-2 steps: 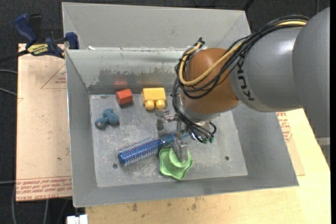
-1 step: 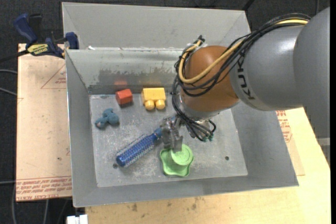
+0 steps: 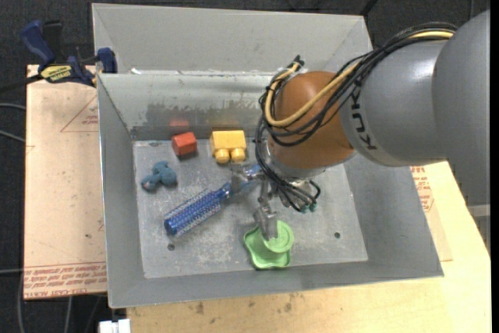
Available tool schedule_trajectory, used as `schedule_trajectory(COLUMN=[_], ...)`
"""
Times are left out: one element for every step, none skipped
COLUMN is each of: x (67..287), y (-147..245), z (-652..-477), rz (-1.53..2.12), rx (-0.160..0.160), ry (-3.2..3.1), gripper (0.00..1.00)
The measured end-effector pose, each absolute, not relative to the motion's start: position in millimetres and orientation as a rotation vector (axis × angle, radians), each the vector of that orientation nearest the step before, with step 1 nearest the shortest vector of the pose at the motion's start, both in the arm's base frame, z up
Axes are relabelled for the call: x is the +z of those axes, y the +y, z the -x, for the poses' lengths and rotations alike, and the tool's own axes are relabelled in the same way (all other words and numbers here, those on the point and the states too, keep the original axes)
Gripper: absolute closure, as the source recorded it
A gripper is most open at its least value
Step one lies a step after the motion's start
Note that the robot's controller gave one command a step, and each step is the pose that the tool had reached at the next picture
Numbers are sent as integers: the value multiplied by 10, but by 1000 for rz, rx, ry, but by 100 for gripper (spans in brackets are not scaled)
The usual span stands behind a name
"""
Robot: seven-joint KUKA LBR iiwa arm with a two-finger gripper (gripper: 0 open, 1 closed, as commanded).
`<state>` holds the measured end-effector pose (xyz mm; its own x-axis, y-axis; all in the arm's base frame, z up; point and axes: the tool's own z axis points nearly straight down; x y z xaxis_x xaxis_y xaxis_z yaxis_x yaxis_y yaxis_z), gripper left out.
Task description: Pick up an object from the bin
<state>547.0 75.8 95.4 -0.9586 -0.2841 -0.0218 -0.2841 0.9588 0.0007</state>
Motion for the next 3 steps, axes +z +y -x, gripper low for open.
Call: schedule_trajectory(x=[741, 727, 1895], y=[1590, 1551, 1681], z=[-5774, -5757, -5358], rz=[228, 222, 243], rx=[7, 2, 4], ry=[3120, 3128, 3125], gripper=[0, 100, 100])
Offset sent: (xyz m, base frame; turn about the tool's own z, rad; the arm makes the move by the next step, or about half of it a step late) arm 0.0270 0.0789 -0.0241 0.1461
